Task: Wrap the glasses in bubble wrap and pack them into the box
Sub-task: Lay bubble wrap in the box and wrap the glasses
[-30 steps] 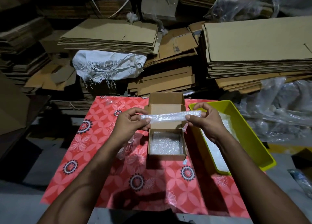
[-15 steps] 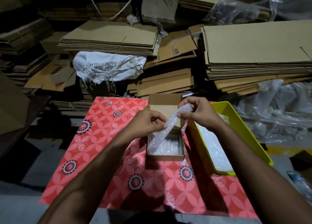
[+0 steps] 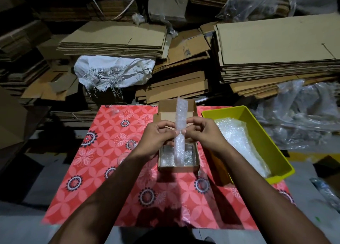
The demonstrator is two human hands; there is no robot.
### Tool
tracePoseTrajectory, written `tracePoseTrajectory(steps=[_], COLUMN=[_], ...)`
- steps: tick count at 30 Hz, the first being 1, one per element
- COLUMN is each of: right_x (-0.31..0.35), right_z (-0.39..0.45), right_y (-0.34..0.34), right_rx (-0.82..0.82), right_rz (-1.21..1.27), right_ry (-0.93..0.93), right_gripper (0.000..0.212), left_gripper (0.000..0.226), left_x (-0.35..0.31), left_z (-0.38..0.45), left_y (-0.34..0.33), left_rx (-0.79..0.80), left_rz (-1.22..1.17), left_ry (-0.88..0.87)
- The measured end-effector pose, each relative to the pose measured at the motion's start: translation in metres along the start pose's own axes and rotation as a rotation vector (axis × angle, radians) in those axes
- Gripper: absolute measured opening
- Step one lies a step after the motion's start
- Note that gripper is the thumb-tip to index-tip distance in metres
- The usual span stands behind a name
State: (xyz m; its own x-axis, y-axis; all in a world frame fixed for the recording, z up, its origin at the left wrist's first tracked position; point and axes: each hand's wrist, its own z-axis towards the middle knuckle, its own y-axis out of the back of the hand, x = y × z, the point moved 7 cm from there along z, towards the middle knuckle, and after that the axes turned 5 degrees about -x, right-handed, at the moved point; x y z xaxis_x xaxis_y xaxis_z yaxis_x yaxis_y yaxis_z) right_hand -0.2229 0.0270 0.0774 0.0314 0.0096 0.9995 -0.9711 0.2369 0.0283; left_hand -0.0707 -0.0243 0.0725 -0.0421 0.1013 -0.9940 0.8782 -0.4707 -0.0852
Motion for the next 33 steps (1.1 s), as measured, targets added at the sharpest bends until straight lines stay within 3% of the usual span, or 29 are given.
tracePoseTrajectory(steps=[6,9,15,22,26,29,33], right_x=[0.004,0.009,0.011,0.012,-0.004,-0.012,-0.014], right_z=[-0.005,-0.005,0.002,0.001,0.004,0.004,0.008], right_y=[-0.005,-0.003,0.000,-0.015,-0.023,-0.040,-0.050], right_rx=[-0.108,-0.150,-0.179,-0.110,-0.090,0.024,-0.038], right_rz=[0.120,0.065,-0.192,-0.110,0.035,0.014,0.047], right_ry=[0.053,0.124,0.302,0.275,0.080,0.027,0.040], right_gripper=[0.013,0.005,0.025,0.007,0.030,0.019,0.012], left_gripper=[0.015,0.014,0.025,0.029,0.029,0.029,0.023], left_x=[0.000,0.005,0.011,0.012,0.009,0.011,0.025], left_z=[-0.002,-0.003,-0.009,-0.011,-0.013,-0.016,-0.024], left_y=[-0.001,0.000,0.005,0.019,0.032,0.041,0.050], left_rx=[-0.012,0.003,0.045,-0.042,-0.121,-0.144,-0.144], left_rz=[-0.159,-0.246,-0.358,-0.276,-0.206,-0.065,-0.126], left_ry=[0.046,0.112,0.199,0.119,0.001,-0.068,0.013])
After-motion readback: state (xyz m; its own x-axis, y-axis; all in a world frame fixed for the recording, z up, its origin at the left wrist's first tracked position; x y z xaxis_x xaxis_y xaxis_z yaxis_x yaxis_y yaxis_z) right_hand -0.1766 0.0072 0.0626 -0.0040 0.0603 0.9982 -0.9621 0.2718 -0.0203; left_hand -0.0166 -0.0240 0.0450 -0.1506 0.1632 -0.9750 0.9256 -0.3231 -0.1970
